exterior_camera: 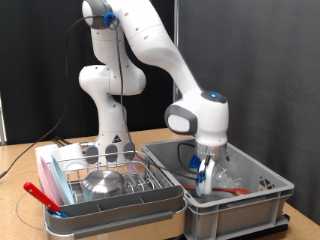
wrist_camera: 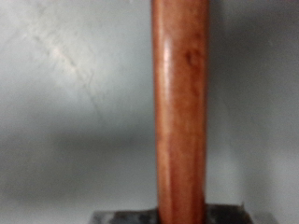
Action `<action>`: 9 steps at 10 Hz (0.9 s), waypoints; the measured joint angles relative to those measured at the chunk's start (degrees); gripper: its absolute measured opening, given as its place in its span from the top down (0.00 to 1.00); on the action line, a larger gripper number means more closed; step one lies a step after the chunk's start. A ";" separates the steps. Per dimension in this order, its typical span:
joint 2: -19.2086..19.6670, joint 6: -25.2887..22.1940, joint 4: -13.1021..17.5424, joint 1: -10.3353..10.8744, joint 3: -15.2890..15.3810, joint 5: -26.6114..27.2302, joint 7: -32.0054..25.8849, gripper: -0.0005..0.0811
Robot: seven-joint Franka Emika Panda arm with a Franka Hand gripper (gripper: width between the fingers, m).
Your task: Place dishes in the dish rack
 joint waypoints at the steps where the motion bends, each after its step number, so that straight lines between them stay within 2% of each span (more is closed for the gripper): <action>1: -2.06 0.38 -0.91 -2.67 2.56 1.64 -0.14 0.89; 3: -6.81 0.05 -2.45 -8.68 8.49 7.65 -0.88 0.89; 5: -11.79 -3.31 -2.90 -16.65 16.70 18.53 -3.41 0.89; 6: -14.88 -6.75 -2.70 -20.19 20.25 24.76 -4.19 0.89; 7: -18.41 -11.94 -1.90 -22.48 22.17 31.54 -4.98 0.89; 9: -24.37 -24.80 0.69 -23.22 21.20 40.85 -6.12 0.89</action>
